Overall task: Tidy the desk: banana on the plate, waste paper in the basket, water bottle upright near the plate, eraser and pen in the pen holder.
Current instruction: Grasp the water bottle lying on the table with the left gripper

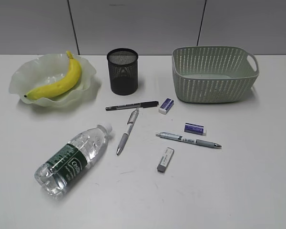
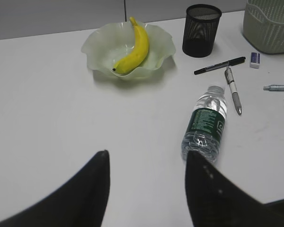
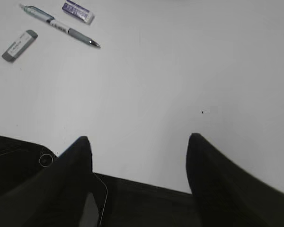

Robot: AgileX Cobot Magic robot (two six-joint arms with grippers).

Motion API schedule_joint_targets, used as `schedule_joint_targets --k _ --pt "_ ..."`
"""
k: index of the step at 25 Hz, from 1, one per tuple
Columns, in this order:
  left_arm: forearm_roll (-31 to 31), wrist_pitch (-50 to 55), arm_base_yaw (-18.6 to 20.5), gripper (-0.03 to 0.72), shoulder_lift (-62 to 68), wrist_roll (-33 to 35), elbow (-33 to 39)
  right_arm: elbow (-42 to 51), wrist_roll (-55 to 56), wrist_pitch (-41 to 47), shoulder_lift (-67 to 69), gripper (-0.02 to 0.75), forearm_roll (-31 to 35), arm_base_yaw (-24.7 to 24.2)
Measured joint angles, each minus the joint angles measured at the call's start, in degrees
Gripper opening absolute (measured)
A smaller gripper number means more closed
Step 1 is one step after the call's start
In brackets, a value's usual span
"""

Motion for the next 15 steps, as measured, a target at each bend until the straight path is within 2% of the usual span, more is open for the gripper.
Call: schedule_joint_targets --k 10,15 --pt "-0.1 0.0 0.0 0.345 0.0 0.0 0.0 15.6 0.0 0.9 -33.3 0.499 0.2 0.0" --pt "-0.5 0.0 0.0 0.337 0.0 0.0 0.0 21.0 -0.4 -2.9 -46.4 0.499 0.9 0.0"
